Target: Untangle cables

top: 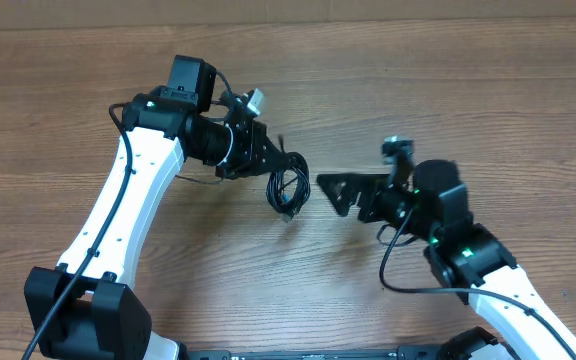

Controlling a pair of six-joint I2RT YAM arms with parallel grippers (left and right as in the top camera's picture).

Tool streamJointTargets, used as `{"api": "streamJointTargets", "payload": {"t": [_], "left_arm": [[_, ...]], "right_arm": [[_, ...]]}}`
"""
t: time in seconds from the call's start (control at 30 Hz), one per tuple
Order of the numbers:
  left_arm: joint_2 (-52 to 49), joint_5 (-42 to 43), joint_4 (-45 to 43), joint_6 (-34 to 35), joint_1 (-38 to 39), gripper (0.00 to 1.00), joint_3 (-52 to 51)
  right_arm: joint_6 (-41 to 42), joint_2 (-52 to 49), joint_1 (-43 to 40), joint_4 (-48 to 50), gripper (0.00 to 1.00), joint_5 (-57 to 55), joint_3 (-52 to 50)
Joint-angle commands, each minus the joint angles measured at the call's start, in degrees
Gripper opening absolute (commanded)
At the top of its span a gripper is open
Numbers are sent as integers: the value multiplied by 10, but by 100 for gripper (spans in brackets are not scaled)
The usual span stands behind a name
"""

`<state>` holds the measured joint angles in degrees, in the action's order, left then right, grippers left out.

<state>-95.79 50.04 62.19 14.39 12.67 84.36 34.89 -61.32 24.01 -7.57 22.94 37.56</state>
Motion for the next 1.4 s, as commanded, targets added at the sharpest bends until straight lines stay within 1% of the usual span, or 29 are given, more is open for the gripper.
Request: {"api": "streamJointTargets", "payload": {"t": [0.0,0.07,0.13,0.2,0.27,0.37,0.5,0.57,0.6,0.7,0.77,0.8,0.83,0.87,0.9,0.93,0.97,1.0,1.07,1.17,1.2,1.3,1.37], "left_arm": [[10,96,15,-198,1,4,8],[10,136,17,-238,1,4,8],[10,159,17,-255,1,4,8],[10,163,17,-261,1,4,8],[10,162,17,-261,1,4,8],[10,163,17,-260,1,4,8],[10,162,25,-260,1,4,8],[10,160,30,-260,1,4,8],[10,158,32,-260,1,4,8],[10,158,34,-260,1,4,8],[10,158,34,-260,1,4,8],[10,158,34,-260,1,5,8],[10,157,34,-260,1,7,8],[10,153,34,-260,1,17,8],[10,145,34,-259,1,35,8],[10,133,34,-259,1,55,8],[10,111,36,-259,3,64,8],[10,90,36,-259,5,67,8],[10,30,37,-248,9,70,8],[10,-26,38,-240,17,69,8],[10,-31,39,-240,21,67,8],[10,-31,39,-240,34,57,8],[10,-31,40,-240,44,56,8]], "right_arm": [[-2,-8,-28,2,100,71,3],[-45,-20,-33,2,100,127,3],[-55,-38,-32,3,99,171,3],[-74,-58,-32,4,98,196,3],[-99,-78,-32,7,92,214,3],[-99,-98,-32,34,88,244,3],[-99,-108,-32,92,77,274,3],[-99,-108,-32,114,68,273,3],[-99,-108,-32,119,61,273,3],[-99,-108,-32,118,34,271,3],[-99,-108,-32,110,17,271,3],[-99,-108,-32,109,12,271,3],[-99,-108,-32,105,6,271,3],[-96,-108,-32,104,4,271,3],[-92,-108,-32,104,4,271,3],[-82,-108,-32,105,4,271,3],[-71,-108,-32,105,4,271,3],[-59,-108,-32,105,4,271,3],[-47,-108,-32,105,4,271,3],[-47,-108,-32,105,4,271,3],[-47,-108,-33,105,4,271,3],[-47,-108,-33,105,4,270,3],[-47,-108,-33,105,4,264,3]]}}
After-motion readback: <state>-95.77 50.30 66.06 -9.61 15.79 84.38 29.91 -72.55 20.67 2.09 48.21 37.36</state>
